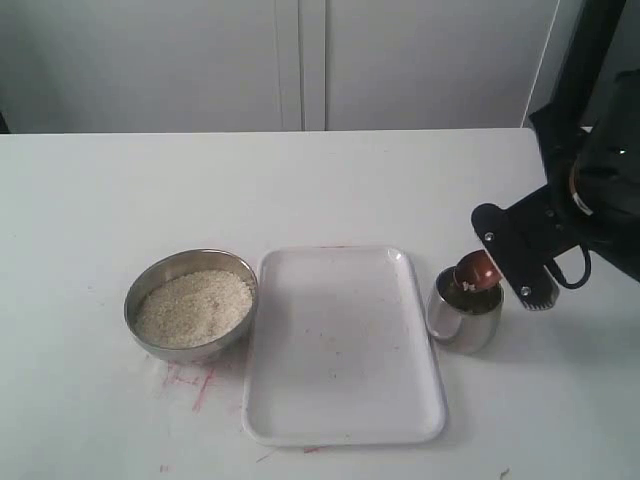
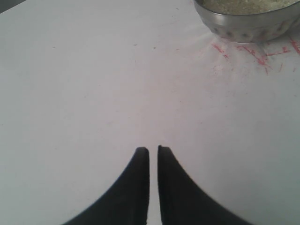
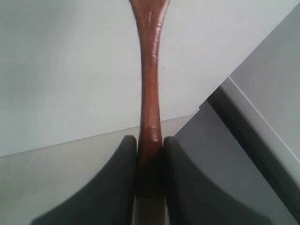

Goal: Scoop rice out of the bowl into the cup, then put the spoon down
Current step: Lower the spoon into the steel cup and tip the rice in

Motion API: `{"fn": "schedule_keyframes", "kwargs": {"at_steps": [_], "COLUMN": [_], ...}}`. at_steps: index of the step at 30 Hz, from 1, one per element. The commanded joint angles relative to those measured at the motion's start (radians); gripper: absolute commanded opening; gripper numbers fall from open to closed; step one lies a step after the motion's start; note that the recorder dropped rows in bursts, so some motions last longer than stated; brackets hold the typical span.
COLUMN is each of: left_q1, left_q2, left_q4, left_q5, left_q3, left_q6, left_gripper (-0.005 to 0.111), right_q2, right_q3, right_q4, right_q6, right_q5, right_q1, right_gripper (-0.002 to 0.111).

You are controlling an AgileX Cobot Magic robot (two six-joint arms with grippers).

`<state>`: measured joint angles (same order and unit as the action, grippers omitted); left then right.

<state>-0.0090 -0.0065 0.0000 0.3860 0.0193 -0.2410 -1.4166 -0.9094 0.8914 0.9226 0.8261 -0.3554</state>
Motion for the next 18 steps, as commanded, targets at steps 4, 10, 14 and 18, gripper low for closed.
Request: {"fn": "schedule_keyframes", "kwargs": {"at_steps": [4,10,14,18], "left_q1": [-0.004,-0.004,-0.004,-0.004], "left_q2": [0.007,0.007,0.007,0.007], "left_q4": [-0.006,-0.006,-0.006,-0.006], "left_q5": [0.048,0.048,0.048,0.048], "left_q3": [-0.009,-0.009,-0.009,-0.009], "left_q6": [0.006,0.006,0.006,0.006], "left_gripper": [0.014,0.014,0.014,0.014], "right_q2": [0.01,0.01,0.01,0.01], "right_q3": [0.005,0.005,0.005,0.005], "right_q4": [0.043,0.042,0.006,0.024], "right_q6": [-0.045,-0.071,-0.067,-0.066], "right_q5": [0.004,0.007,0.007,0.029], "right_q1": [-0.012,-0.012,-0.012,-0.012], "right_gripper": [0.0,0.0,0.0,0.0]}}
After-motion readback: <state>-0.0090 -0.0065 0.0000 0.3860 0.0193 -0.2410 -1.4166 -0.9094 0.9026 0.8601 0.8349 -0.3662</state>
